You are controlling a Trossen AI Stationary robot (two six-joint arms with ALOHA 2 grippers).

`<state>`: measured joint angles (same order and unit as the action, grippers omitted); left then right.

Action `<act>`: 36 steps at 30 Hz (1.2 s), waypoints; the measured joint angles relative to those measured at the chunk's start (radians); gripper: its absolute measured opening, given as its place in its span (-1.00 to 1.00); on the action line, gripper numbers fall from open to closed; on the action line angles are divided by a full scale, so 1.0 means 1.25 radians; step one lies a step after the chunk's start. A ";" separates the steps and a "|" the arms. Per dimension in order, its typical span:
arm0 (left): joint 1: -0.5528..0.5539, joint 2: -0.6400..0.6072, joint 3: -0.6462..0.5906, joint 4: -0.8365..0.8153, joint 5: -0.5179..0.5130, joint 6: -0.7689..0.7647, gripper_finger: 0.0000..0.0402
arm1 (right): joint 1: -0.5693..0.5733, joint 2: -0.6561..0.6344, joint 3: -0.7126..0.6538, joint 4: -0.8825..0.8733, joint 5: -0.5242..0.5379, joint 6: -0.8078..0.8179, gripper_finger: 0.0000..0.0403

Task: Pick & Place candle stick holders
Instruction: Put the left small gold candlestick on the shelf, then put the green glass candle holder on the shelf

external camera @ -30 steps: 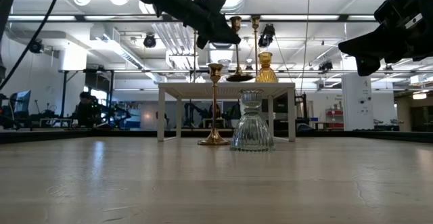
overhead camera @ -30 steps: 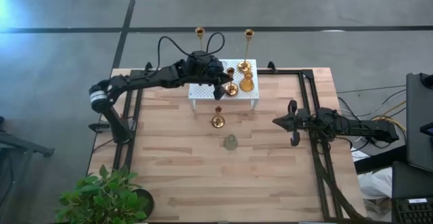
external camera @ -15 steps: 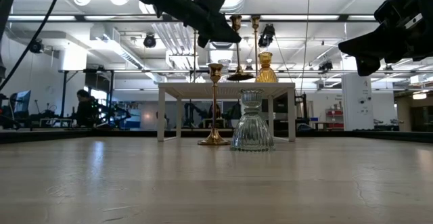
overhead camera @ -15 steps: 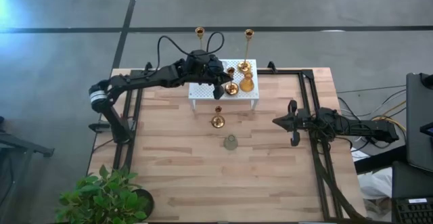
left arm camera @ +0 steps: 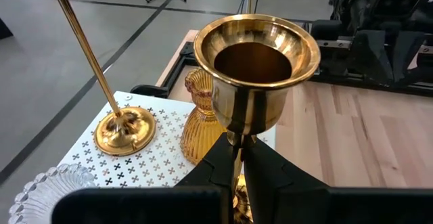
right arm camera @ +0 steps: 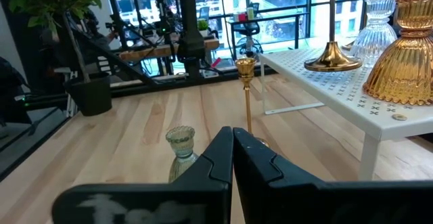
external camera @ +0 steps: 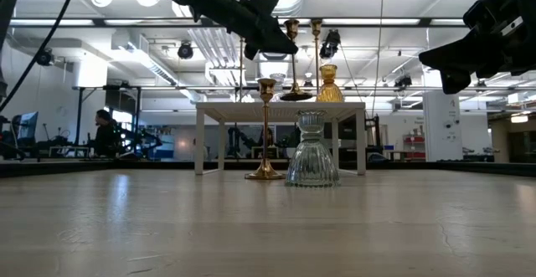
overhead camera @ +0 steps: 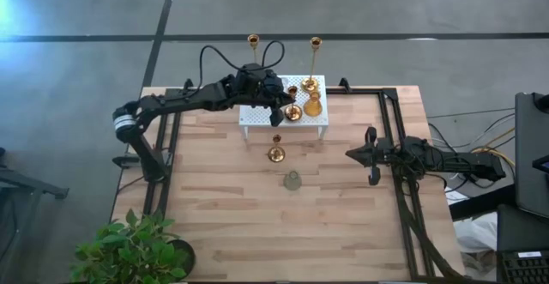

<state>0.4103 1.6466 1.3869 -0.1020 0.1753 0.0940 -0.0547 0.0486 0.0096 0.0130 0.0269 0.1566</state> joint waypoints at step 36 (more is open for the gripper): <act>-0.002 0.032 0.000 0.013 -0.016 0.010 -0.52 | 0.000 0.000 0.000 0.000 0.000 0.000 -0.96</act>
<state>0.4076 1.6863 1.3869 -0.0860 0.1551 0.1066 -0.0550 0.0486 0.0095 0.0131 0.0269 0.1566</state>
